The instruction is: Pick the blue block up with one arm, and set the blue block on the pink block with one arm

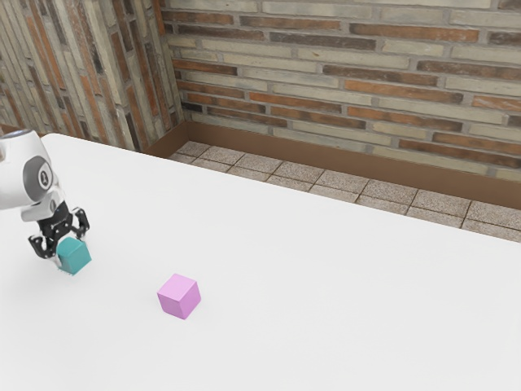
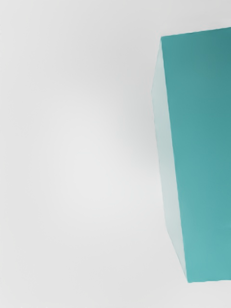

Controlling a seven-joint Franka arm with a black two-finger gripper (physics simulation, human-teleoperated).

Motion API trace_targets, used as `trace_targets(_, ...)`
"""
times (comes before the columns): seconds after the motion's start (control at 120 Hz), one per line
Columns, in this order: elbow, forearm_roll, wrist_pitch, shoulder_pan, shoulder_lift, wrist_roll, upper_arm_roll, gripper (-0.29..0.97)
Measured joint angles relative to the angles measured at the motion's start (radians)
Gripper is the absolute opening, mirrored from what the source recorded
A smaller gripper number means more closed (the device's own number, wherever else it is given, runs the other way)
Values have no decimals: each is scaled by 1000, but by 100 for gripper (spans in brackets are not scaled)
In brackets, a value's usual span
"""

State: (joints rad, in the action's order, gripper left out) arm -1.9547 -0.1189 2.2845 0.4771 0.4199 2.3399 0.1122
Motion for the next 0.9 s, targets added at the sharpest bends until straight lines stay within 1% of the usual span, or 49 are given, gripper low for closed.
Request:
trace_targets(0.067,0,-1,2,0,-2,5,-1,44)
trace_targets(0.125,0,-2,4,-1,-6,9,-2,37)
trace_targets(0.208,-1,-7,7,0,-23,17,-6,31)
trace_targets(0.267,-7,-12,8,1,-53,22,-11,28)
trace_targets(0.383,-44,-21,0,1,-131,13,-41,27)
trace_targets(0.5,-88,-26,-16,-4,-208,-9,-102,28)
trace_targets(0.6,-97,-26,-34,-10,-225,-30,-175,31)
trace_targets(0.75,-98,-22,-67,-13,-240,-78,-309,35)
trace_targets(0.817,-99,-20,-80,-14,-243,-104,-346,36)
trace_targets(0.9,-114,-25,-91,-22,-255,-140,-363,37)
